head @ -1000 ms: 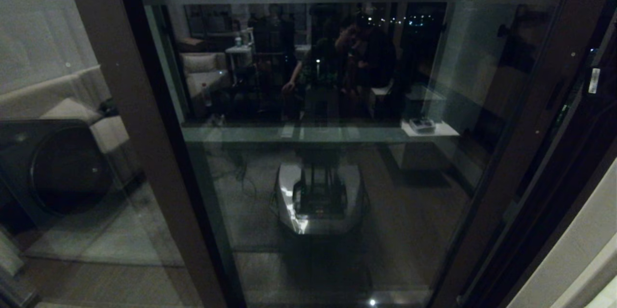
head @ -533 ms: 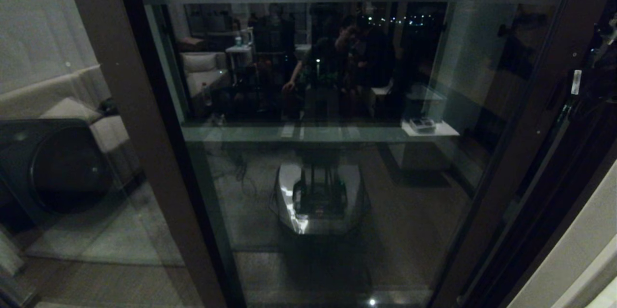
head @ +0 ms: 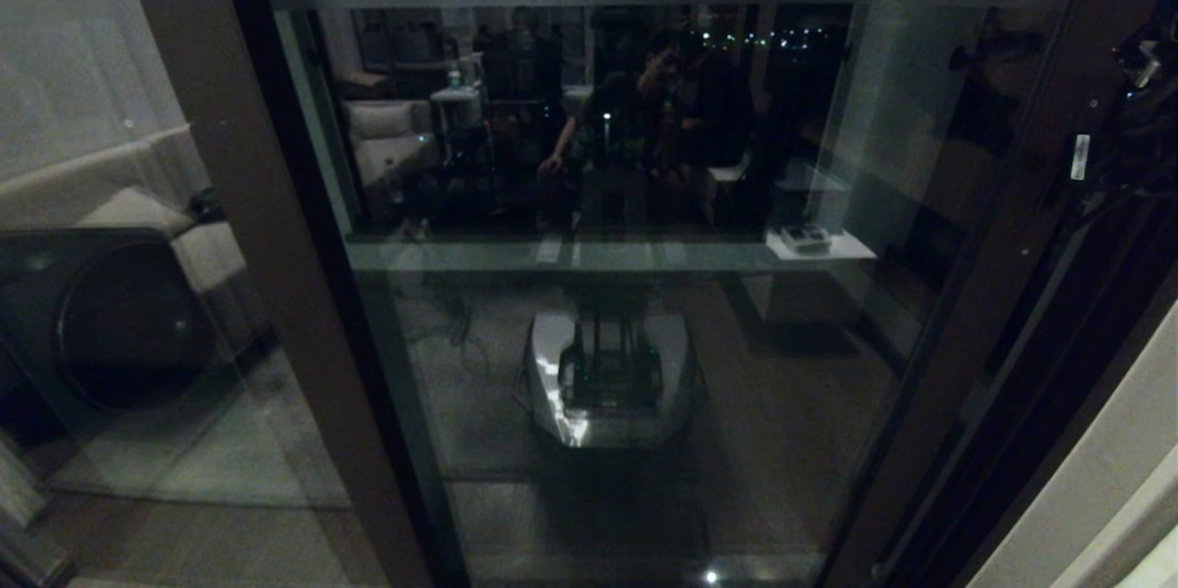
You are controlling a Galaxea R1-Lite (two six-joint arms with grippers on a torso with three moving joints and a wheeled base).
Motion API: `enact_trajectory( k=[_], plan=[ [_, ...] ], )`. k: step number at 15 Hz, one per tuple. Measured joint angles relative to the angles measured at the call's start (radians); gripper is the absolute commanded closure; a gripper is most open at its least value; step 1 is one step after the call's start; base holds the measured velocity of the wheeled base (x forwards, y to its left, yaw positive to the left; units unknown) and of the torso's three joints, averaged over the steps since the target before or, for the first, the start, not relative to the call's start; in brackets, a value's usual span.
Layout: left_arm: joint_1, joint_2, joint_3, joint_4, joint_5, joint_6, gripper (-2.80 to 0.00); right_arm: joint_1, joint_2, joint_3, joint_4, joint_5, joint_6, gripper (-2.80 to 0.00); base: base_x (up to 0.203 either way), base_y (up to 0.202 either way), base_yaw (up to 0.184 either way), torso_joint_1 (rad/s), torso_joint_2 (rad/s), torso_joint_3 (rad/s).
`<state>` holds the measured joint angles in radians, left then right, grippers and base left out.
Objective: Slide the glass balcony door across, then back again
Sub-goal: Close the slid door
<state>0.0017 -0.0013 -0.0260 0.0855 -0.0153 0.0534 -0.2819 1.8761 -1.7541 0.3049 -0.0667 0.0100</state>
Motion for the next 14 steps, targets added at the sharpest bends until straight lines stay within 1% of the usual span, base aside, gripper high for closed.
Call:
enact_trajectory(
  k=[6,9,14],
  plan=[
    [-0.001,0.0,0.0,0.0,0.0,0.0,0.0,0.0,0.029,-0.023,-0.005,-0.002,0.001,0.0,0.0,0.0,0.0,0.0,0.0,0.0],
    [-0.001,0.0,0.0,0.0,0.0,0.0,0.0,-0.001,0.049,-0.027,-0.053,-0.007,0.001,0.0,0.0,0.0,0.0,0.0,0.0,0.0],
    [0.0,0.0,0.0,0.0,0.0,0.0,0.0,-0.002,0.066,-0.037,-0.06,-0.007,0.002,0.0,0.0,0.0,0.0,0.0,0.0,0.0]
  ],
)
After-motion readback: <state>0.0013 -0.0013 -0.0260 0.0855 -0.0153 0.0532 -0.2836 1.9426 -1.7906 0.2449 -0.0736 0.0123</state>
